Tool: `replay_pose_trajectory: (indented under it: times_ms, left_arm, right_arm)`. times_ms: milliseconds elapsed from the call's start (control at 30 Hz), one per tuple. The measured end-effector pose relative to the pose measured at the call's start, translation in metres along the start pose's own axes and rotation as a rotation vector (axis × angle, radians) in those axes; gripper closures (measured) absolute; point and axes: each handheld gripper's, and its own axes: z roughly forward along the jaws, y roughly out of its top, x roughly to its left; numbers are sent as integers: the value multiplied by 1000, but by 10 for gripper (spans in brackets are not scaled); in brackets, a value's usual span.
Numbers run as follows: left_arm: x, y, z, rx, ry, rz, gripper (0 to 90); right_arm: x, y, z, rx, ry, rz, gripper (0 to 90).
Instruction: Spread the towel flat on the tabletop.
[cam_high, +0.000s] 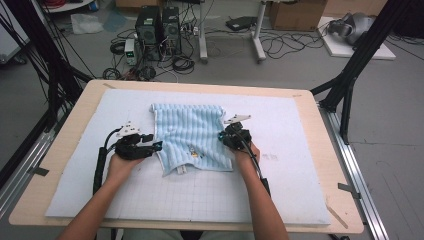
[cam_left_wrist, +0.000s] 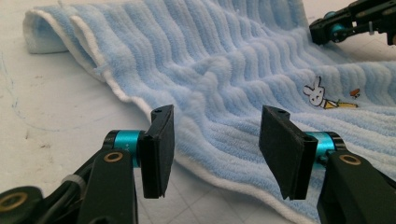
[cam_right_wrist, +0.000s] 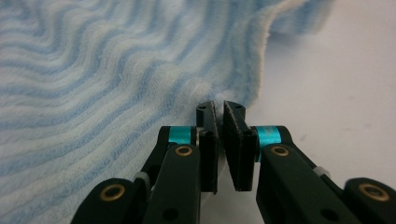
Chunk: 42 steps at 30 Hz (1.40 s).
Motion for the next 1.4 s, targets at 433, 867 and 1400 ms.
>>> replay_pose_trajectory:
  times_ms: [433,867,1400]
  left_arm:
    - [-8,-1,5,26,-27,24,452]
    - [-17,-6,1,36,-32,27,414]
    - [-47,-22,-20,-23,36,26,238]
  right_arm:
    - [-30,1,-3,-104,-157,165,693]
    - [-20,-28,-55,-121,11,103,504]
    - [3,-80,-96,-59,44,86,379]
